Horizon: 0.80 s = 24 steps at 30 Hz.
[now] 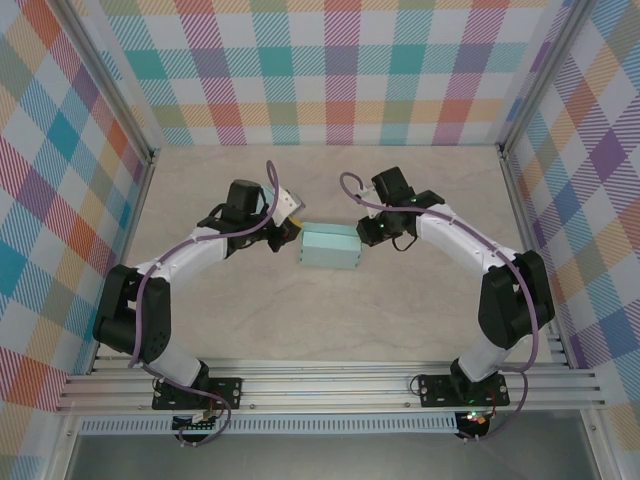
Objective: Fold the paper box
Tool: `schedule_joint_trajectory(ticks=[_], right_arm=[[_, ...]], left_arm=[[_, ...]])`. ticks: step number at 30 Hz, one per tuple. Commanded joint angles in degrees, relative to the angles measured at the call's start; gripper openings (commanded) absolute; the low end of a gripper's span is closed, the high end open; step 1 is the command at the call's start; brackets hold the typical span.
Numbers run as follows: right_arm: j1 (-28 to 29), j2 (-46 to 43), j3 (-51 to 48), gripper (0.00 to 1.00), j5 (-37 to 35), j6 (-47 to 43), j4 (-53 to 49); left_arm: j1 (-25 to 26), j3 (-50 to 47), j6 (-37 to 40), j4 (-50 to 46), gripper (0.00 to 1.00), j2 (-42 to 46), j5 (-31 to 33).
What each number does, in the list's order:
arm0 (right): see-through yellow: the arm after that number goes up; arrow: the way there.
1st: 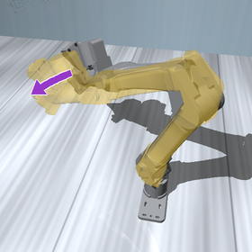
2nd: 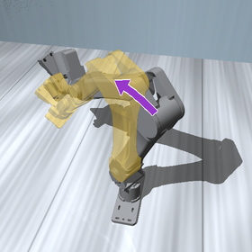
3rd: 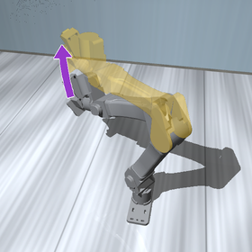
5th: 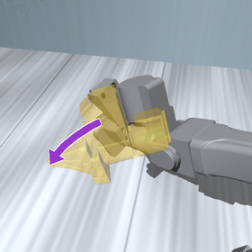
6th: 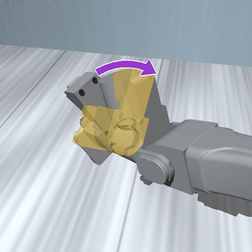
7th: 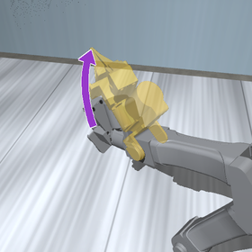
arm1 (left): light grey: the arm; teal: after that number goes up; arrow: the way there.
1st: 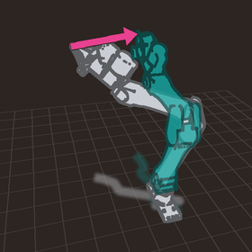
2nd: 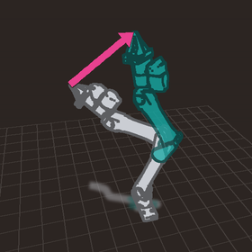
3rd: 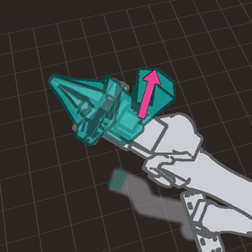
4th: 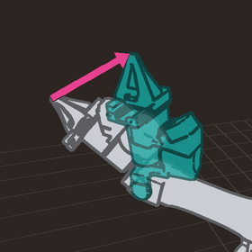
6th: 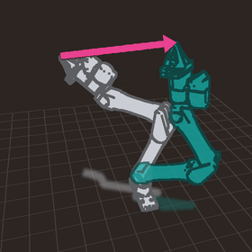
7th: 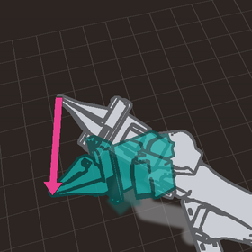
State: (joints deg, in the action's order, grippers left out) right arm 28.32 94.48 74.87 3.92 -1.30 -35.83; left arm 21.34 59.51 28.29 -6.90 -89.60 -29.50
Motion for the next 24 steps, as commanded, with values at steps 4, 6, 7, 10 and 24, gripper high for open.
schedule_joint_trajectory(ticks=[4, 6, 7, 10, 24], right_arm=[[0.84, 0.05, 2.21, 0.02, -0.18, 4.09, 0.86], [1.18, 0.07, 2.55, 0.01, -1.33, 5.76, 0.87], [1.42, 0.12, 2.65, 0.01, -1.75, 6.56, 0.92], [2.41, 0.31, 2.66, 0.01, -3.07, 9.31, 1.57], [5.15, 0.72, 3.56, 0.12, -6.62, 16.71, 4.37]], left_arm=[[5.02, 2.38, -14.21, 0.82, 0.0, 0.6, 12.55], [6.32, 2.73, -19.23, 0.62, 0.0, 0.52, 15.98], [6.95, 2.8, -22.28, 0.65, 0.0, 0.61, 18.78], [8.73, 2.84, -30.28, 1.11, 0.0, 0.79, 23.15], [16.51, 0.75, -44.73, 4.88, 0.0, 1.72, 39.28]])
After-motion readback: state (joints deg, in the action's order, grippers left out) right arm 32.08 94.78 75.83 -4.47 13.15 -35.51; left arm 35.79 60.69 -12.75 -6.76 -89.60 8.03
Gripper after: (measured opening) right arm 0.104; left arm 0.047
